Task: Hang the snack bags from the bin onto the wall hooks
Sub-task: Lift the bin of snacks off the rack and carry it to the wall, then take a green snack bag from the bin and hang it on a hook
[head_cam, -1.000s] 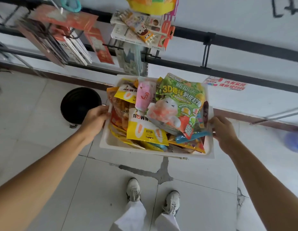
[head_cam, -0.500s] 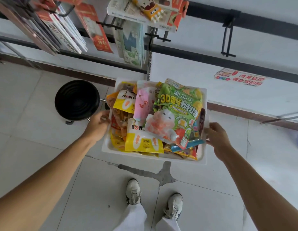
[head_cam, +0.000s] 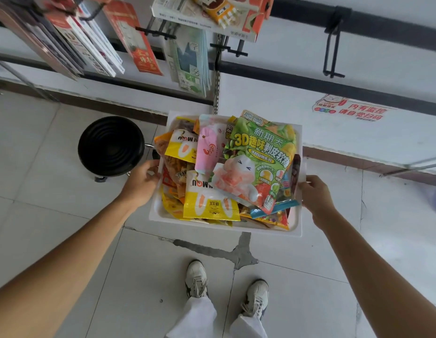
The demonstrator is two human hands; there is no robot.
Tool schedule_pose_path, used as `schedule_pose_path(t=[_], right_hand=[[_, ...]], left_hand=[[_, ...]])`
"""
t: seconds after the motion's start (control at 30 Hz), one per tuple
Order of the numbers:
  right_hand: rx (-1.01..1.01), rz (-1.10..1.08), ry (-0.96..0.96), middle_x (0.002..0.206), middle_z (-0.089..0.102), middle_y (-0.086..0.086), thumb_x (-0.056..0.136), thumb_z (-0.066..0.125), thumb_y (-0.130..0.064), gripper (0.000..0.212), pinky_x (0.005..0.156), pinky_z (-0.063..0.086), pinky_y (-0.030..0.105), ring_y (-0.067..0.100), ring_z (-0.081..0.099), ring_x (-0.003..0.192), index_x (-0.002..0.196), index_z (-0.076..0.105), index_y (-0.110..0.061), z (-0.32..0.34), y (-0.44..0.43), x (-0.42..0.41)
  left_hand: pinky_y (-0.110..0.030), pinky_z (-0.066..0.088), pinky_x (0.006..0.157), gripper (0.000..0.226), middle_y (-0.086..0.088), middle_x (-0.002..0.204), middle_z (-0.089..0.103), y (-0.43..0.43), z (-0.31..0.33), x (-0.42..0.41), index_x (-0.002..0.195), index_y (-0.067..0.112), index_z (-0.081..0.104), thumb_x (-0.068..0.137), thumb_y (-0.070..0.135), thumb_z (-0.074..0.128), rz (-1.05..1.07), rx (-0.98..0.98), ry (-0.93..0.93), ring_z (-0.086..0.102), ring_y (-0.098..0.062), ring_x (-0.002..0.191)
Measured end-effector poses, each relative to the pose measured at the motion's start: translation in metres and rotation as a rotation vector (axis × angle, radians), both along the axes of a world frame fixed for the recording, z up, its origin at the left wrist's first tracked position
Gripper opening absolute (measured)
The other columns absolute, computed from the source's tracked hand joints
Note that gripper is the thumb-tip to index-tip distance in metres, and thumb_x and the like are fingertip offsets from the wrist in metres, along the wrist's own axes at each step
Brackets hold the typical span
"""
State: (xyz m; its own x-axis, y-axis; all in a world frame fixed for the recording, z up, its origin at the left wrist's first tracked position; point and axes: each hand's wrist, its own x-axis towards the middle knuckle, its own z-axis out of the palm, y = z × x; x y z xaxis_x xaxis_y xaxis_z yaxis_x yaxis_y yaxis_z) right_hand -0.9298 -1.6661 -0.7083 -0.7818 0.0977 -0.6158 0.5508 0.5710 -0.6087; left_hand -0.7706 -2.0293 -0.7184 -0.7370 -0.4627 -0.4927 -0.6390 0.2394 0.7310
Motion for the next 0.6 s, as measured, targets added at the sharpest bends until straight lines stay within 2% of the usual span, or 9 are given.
schedule_pose_path(t=[0.07,0.13,0.2,0.3,0.43,0.5,0.6], right_hand=[[0.056,0.050,-0.006,0.105,0.059,0.006,0.098,0.040,-0.014,0.029,0.074,0.050,0.038,0.023,0.057,0.091,0.124,0.052,-0.009,0.006,-0.001,0.004],[0.098,0.100,-0.026,0.108,0.059,0.007,0.098,0.040,-0.015,0.034,0.078,0.052,0.041,0.025,0.058,0.095,0.129,0.051,-0.008,0.014,0.000,0.009],[0.130,0.154,-0.045,0.120,0.061,0.010,0.098,0.041,-0.017,0.038,0.086,0.054,0.044,0.028,0.059,0.103,0.135,0.046,-0.008,0.028,-0.001,0.012],[0.239,0.306,0.047,0.137,0.052,0.015,0.099,0.046,-0.022,0.045,0.087,0.049,0.038,0.030,0.055,0.115,0.142,0.040,-0.009,0.058,-0.008,0.014],[0.324,0.580,0.251,0.142,0.047,0.015,0.098,0.048,-0.028,0.044,0.099,0.047,0.046,0.033,0.052,0.122,0.139,0.044,-0.013,0.110,-0.024,0.011],[0.361,0.713,0.296,0.148,0.042,0.012,0.098,0.049,-0.033,0.051,0.105,0.042,0.048,0.033,0.046,0.130,0.144,0.040,-0.014,0.139,-0.038,0.009],[0.406,0.819,0.365,0.151,0.038,0.009,0.098,0.049,-0.036,0.054,0.105,0.040,0.049,0.032,0.040,0.135,0.147,0.036,-0.017,0.186,-0.059,0.008]], left_hand=[[-0.053,0.052,0.092,0.028,-0.004,0.109,0.066,0.002,0.002,0.003,0.120,0.028,0.060,0.097,0.012,0.055,-0.026,-0.024,-0.014,0.065,-0.024,0.099],[-0.051,0.052,0.093,0.029,-0.001,0.111,0.066,0.006,0.008,0.006,0.120,0.031,0.059,0.098,0.014,0.053,-0.066,-0.040,-0.036,0.065,-0.024,0.100],[-0.050,0.049,0.097,0.030,0.000,0.121,0.063,0.010,0.017,0.007,0.128,0.028,0.055,0.099,0.018,0.050,-0.126,-0.063,-0.079,0.062,-0.023,0.109],[-0.051,0.043,0.104,0.042,-0.006,0.142,0.048,0.017,0.044,0.004,0.142,0.021,0.041,0.101,0.025,0.047,-0.200,-0.207,-0.134,0.050,-0.025,0.128],[-0.048,0.047,0.100,0.043,-0.007,0.138,0.049,0.041,0.111,-0.024,0.142,0.019,0.042,0.100,0.026,0.044,-0.391,-0.474,0.042,0.051,-0.027,0.125],[-0.048,0.043,0.105,0.048,-0.008,0.146,0.046,0.055,0.147,-0.041,0.145,0.016,0.040,0.099,0.025,0.046,-0.538,-0.581,0.092,0.047,-0.027,0.131],[-0.049,0.038,0.108,0.050,-0.007,0.150,0.042,0.075,0.198,-0.063,0.147,0.016,0.038,0.098,0.023,0.046,-0.688,-0.624,0.095,0.043,-0.027,0.134]])
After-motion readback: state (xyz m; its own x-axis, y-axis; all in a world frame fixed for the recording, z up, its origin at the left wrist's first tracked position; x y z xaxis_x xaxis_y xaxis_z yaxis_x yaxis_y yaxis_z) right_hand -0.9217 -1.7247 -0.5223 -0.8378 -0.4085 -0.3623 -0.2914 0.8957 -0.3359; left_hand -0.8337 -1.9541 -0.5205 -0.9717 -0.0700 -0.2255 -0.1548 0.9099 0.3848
